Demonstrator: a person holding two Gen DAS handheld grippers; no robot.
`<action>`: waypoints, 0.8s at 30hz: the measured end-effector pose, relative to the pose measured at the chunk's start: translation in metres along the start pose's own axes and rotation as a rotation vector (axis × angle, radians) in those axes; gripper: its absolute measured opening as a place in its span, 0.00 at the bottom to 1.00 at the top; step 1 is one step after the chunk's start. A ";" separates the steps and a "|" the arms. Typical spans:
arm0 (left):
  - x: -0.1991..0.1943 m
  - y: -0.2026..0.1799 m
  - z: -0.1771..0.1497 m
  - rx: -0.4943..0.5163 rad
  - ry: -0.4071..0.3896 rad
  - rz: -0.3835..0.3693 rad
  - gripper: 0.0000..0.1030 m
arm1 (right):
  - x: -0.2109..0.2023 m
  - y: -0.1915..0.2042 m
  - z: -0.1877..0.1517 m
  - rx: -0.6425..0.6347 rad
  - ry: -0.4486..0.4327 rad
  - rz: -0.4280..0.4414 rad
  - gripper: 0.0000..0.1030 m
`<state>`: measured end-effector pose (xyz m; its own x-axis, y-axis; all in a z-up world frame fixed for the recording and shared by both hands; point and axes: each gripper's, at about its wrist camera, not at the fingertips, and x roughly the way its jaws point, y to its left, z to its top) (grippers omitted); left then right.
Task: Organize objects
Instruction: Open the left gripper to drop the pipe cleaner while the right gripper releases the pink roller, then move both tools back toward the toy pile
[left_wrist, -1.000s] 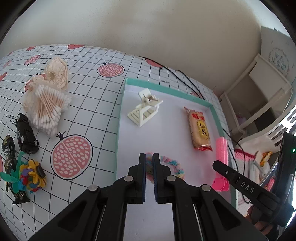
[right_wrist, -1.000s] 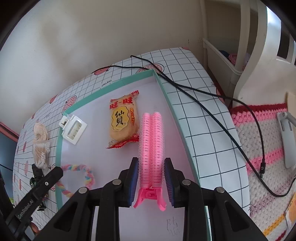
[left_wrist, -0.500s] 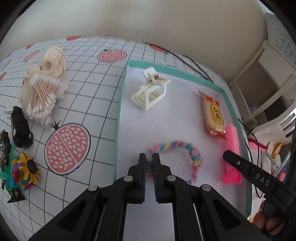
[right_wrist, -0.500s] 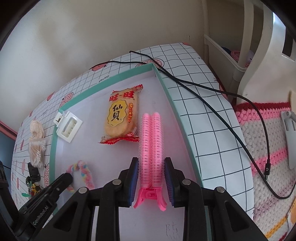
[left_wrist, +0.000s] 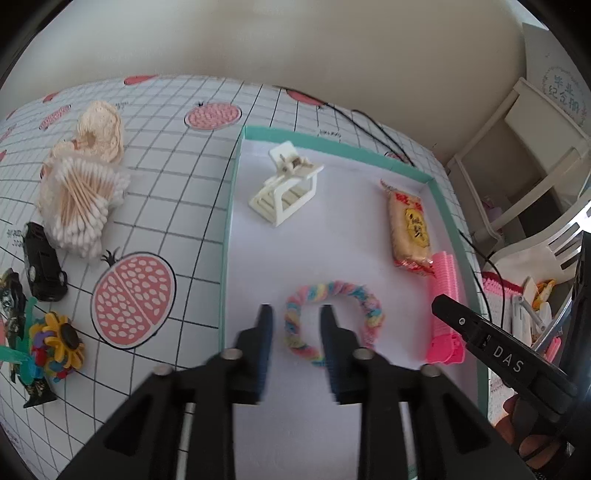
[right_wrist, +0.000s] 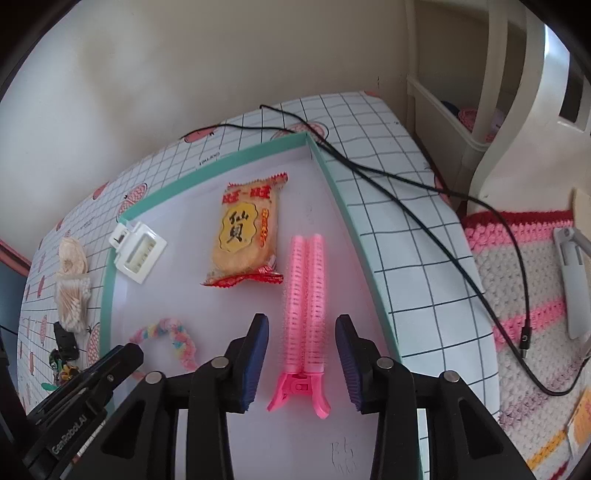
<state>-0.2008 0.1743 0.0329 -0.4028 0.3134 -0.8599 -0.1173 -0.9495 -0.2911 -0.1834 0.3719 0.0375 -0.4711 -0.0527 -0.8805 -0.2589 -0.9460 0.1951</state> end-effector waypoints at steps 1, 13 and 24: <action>-0.003 0.000 0.001 0.002 -0.004 -0.002 0.30 | -0.003 0.000 0.001 0.001 -0.006 -0.001 0.40; -0.041 0.010 0.016 0.016 -0.113 0.046 0.60 | -0.029 0.020 0.007 -0.030 -0.071 0.025 0.42; -0.044 0.032 0.023 -0.020 -0.180 0.117 0.98 | -0.026 0.031 0.004 -0.071 -0.096 0.008 0.70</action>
<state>-0.2074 0.1301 0.0709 -0.5685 0.1915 -0.8001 -0.0432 -0.9781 -0.2034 -0.1823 0.3452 0.0675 -0.5523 -0.0326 -0.8330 -0.1957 -0.9662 0.1676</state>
